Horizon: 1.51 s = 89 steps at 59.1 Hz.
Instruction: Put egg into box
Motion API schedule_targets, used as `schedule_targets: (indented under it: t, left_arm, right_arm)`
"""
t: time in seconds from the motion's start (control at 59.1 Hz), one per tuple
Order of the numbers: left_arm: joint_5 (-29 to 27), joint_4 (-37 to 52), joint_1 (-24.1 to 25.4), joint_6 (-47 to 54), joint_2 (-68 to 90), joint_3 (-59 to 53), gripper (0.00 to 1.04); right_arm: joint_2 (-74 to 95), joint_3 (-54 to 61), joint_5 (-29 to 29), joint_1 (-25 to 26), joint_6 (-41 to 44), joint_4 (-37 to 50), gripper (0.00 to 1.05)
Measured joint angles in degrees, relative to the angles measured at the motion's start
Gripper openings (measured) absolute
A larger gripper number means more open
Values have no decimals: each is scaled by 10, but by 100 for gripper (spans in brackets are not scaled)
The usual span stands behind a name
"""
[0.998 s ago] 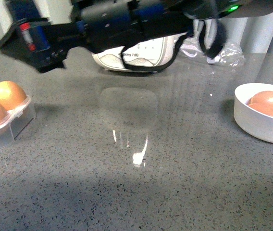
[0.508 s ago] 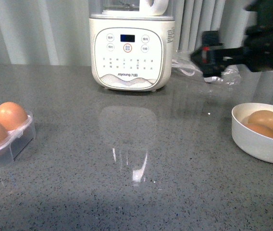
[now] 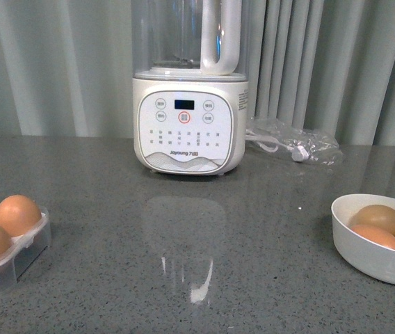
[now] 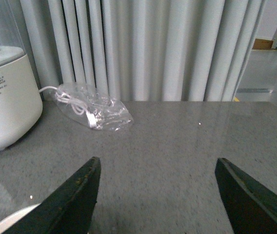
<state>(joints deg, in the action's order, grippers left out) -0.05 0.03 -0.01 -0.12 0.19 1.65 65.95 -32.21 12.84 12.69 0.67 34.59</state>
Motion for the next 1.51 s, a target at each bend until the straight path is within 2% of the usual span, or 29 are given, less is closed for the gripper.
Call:
schedule_targets:
  t: [0.051,0.102,0.355,0.389,0.66,0.711,0.778,1.015,1.1,1.506]
  left_arm:
    - [0,0,0,0,0,0,98]
    - [0,0,0,0,0,0,98]
    - [0,0,0,0,0,0,98]
    - [0,0,0,0,0,0,98]
    - [0,0,0,0,0,0,98]
    - [0,0,0,0,0,0,98]
    - [1,0,0,0,0,0,98]
    - [0,0,0,0,0,0,98]
    - [0,0,0,0,0,0,98]
    - [0,0,0,0,0,0,98]
  right_arm:
    - [-41,54,16,17,0,19,62]
    - [-71,100,9,16,-1,27,51]
    - [-155,198,-36,-30,-1,30,6]
    - [-163,204,-39,-34,0,29,3]
    - [-257,263,-76,-73,-1,-8,3]
    - [-280,273,-122,-105,-1,-23,3]
    - [-310,283,-124,-124,-1,-42,3]
    - [-374,301,-126,-125,-1,-87,3]
    - [-384,319,-126,-125,-1,-72,3]
    - [-500,320,-126,-125,-1,-184,3]
